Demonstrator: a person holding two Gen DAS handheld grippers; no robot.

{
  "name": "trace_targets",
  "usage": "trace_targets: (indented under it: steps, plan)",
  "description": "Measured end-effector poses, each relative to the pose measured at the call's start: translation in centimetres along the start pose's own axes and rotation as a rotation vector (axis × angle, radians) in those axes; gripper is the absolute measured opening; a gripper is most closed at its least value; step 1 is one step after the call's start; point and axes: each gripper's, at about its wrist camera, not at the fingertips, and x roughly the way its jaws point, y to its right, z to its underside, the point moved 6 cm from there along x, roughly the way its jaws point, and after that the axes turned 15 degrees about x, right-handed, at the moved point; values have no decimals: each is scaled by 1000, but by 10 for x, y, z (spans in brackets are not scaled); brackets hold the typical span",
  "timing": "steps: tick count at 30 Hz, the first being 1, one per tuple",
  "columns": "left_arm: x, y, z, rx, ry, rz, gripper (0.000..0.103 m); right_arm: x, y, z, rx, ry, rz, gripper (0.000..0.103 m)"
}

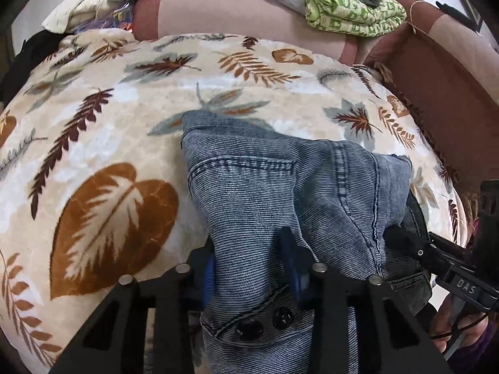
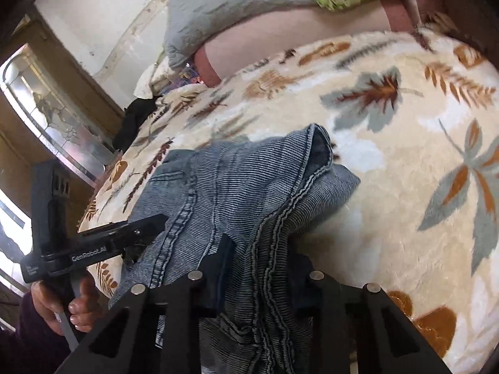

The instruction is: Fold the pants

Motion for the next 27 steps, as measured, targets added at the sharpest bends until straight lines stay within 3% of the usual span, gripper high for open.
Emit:
trace_targets:
  steps: [5, 14, 17, 20, 22, 24, 27]
  plan:
    - [-18, -3, -16, 3, 41, -1, 31, -8, -31, -13, -88, 44, 1, 30]
    - [-36, -41, -84, 8, 146, -144, 31, 23, -68, -71, -121, 125, -32, 30]
    - [-15, -58, -93, 1, 118, -203, 31, 54, -62, -88, -91, 102, -20, 30]
    - [24, -74, -83, 7, 24, -286, 32, 90, -42, -92, -41, 29, 41, 30]
    - [43, -81, -69, 15, -33, -331, 37, 106, -25, -91, -1, 4, 99, 38]
    - [49, -82, -60, 24, -36, -356, 45, 109, -16, -86, 21, -1, 100, 48]
    - [33, -79, -58, 44, -26, -357, 46, 99, -20, -85, -13, 12, 135, 53]
